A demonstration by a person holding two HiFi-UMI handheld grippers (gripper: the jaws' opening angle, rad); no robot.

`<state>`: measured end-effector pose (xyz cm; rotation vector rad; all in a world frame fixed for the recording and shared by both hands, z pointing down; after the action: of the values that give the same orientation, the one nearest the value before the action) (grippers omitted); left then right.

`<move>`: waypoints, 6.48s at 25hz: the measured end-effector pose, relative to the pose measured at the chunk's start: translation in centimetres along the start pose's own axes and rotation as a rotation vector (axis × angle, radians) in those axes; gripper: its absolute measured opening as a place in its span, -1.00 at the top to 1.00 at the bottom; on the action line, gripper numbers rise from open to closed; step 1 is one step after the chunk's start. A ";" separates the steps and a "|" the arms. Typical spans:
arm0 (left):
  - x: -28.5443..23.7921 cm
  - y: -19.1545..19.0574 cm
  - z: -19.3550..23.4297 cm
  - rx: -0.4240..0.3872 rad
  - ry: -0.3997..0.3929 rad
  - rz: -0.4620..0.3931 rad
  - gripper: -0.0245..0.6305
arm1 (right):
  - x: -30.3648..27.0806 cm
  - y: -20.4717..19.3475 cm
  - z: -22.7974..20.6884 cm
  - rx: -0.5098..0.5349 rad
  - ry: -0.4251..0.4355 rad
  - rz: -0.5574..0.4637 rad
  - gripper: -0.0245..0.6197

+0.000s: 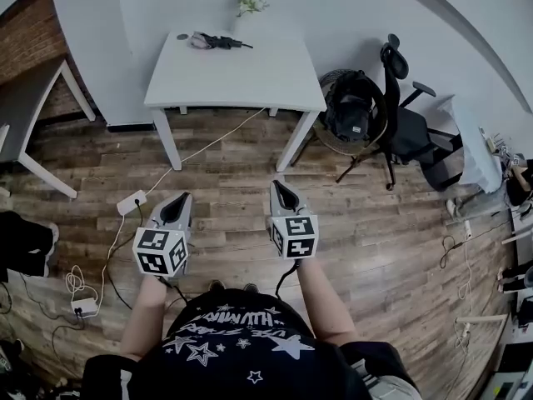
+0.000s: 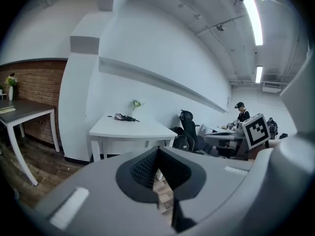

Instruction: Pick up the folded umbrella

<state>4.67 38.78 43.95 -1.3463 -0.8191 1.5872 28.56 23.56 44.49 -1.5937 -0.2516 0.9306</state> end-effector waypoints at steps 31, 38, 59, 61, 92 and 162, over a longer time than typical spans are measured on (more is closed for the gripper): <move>-16.9 7.0 7.2 -0.007 0.061 0.053 0.92 | -18.6 4.7 -10.9 -0.098 0.045 -0.035 0.87; -23.5 10.9 7.3 -0.006 0.085 0.048 0.92 | -24.6 7.9 -15.8 -0.091 0.089 -0.037 0.87; -32.9 16.0 10.5 0.030 0.183 0.042 0.92 | -36.5 13.0 -19.4 -0.031 0.252 -0.019 0.87; -34.1 16.6 11.5 0.033 0.178 0.038 0.92 | -37.7 13.5 -19.5 -0.029 0.250 -0.016 0.87; -53.2 27.7 35.3 0.077 0.149 0.065 0.92 | -71.8 25.7 -14.5 0.479 0.338 0.347 -0.30; -50.1 27.7 32.3 0.034 0.124 0.045 0.92 | -64.8 29.2 -10.9 0.563 0.365 0.255 0.23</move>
<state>-30.92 -16.42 45.73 -1.4324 -0.6875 1.5286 -16.13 -32.79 44.92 -1.2470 0.4448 0.7901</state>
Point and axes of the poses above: the fingertips, and each gripper's own axes: x backward along the fingers, z to its left, y out of its top, the point moved 9 cm from there along x, backward along the fingers, and after that the axes turned 6 degrees about z, right-handed, at the moved point
